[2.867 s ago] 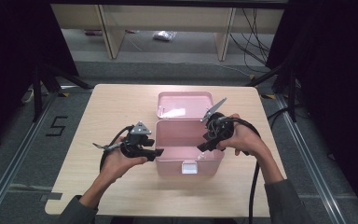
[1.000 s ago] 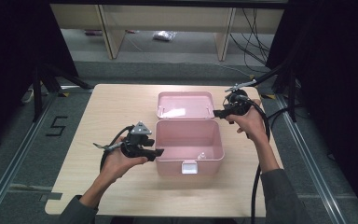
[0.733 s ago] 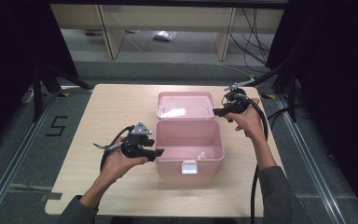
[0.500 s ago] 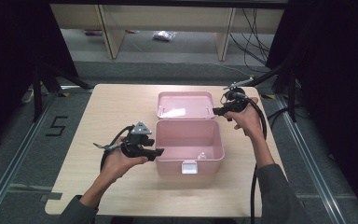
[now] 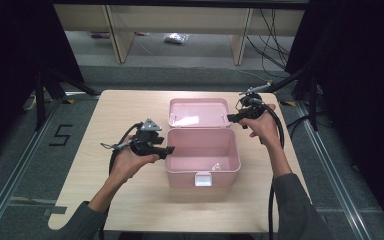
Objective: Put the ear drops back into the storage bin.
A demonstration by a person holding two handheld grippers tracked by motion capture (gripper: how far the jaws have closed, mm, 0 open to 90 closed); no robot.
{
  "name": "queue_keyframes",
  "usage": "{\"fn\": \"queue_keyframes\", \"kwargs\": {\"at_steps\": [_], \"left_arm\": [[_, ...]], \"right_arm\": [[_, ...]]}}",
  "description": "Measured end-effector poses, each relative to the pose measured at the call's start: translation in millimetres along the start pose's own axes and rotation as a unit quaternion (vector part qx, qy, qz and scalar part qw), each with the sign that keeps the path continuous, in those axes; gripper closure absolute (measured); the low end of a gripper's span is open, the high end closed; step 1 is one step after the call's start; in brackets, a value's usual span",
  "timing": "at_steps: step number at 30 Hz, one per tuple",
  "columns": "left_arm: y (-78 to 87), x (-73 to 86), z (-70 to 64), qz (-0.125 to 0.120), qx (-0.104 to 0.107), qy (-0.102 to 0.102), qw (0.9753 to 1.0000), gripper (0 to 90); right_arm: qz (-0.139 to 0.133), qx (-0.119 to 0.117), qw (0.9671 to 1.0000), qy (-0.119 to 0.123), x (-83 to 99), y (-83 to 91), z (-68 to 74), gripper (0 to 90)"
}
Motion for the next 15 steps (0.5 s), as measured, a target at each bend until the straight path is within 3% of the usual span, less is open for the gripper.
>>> {"fn": "queue_keyframes", "kwargs": {"at_steps": [4,13,15], "left_arm": [[-9.5,-5.2,7.7,0.000,-0.002,0.011,0.9999,44.9],[-27.9,-13.3,13.3,0.007,0.001,0.005,1.0000,49.3],[-30.1,-14.6,13.6,0.004,-0.005,0.004,1.0000,50.6]], "right_arm": [[0.003,0.002,1.0000,-0.001,-1.2,-4.8,-2.0,45.1],[0.005,0.028,0.9991,-0.030,-9.0,-18.0,-11.0,46.2],[-0.001,0.034,0.9991,-0.025,-12.6,-20.4,-13.2,46.4]]}}
Point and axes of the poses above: each handheld gripper's, and its own axes: y roughly backward along the jaws, x roughly out of its underside, z roughly to its left, the point moved 7 cm from there along -y, roughly forward along the jaws, and after that the axes turned 1 degree about z, right-handed, at the moved point
